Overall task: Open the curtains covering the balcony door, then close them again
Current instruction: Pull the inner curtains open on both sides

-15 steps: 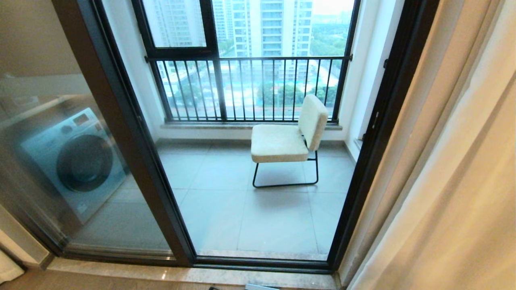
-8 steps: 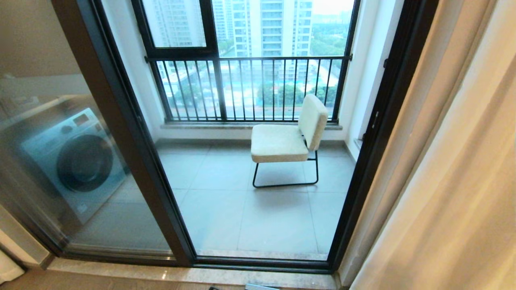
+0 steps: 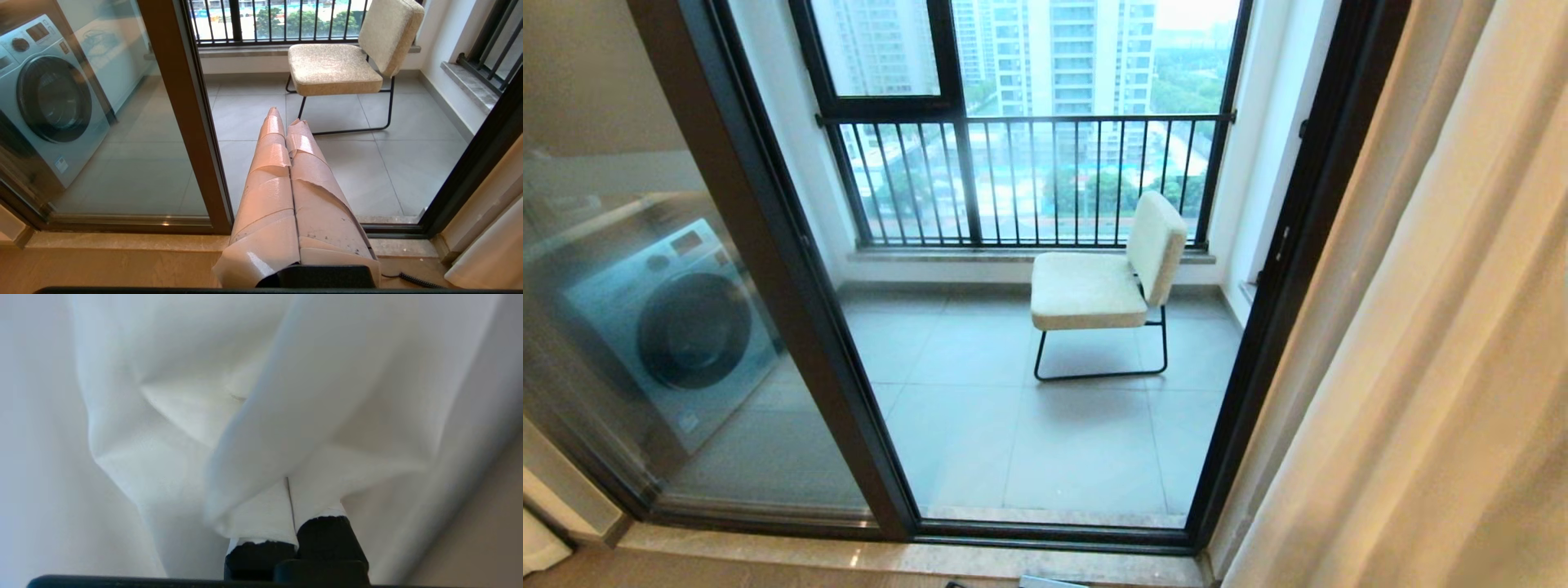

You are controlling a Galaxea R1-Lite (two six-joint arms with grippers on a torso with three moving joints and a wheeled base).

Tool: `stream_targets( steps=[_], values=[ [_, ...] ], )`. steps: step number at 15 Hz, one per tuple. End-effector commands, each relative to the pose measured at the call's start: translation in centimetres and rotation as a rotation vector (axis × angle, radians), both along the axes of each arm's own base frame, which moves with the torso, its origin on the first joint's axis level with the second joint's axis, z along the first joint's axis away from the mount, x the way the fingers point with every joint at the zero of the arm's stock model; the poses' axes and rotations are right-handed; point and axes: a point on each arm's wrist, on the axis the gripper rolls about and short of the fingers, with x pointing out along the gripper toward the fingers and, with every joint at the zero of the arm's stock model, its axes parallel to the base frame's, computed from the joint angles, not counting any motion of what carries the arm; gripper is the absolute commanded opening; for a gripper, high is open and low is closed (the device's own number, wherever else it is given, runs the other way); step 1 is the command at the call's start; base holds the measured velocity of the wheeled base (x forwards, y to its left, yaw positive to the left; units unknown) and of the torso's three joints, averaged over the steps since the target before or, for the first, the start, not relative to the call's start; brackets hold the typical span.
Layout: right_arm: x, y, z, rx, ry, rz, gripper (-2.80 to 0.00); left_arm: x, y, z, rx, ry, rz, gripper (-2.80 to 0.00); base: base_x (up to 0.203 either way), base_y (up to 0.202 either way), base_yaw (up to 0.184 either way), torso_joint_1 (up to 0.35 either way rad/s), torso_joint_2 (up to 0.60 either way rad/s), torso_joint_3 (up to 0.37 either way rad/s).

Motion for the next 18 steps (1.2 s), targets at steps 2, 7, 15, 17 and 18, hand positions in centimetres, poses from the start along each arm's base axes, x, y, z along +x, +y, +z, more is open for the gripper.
stream_targets(
  steps=[2,7,15,17,18],
  values=[
    [1.1,5.1,1.2,-0.026,-0.005,0.207,-2.80,0.0,0.0,0.0,0.000,0.000,0.001,-2.80,0.000,0.000,0.000,0.000,0.00,0.000],
    [7.1,5.5,-1.5,0.067,0.052,0.342,-2.80,0.0,0.0,0.0,0.000,0.000,0.000,-2.80,0.000,0.000,0.000,0.000,0.00,0.000],
    [8.4,5.4,-2.2,0.108,0.048,0.373,0.00,0.0,0.0,0.0,0.000,0.000,0.001,-2.80,0.000,0.000,0.000,0.000,0.00,0.000],
    [7.9,5.8,-1.8,0.099,0.039,0.377,0.00,0.0,0.0,0.0,0.000,0.000,0.000,-2.80,0.000,0.000,0.000,0.000,0.00,0.000],
    [7.3,6.1,-1.5,0.093,0.034,0.380,0.00,0.0,0.0,0.0,0.000,0.000,0.000,-2.80,0.000,0.000,0.000,0.000,0.00,0.000]
  ],
)
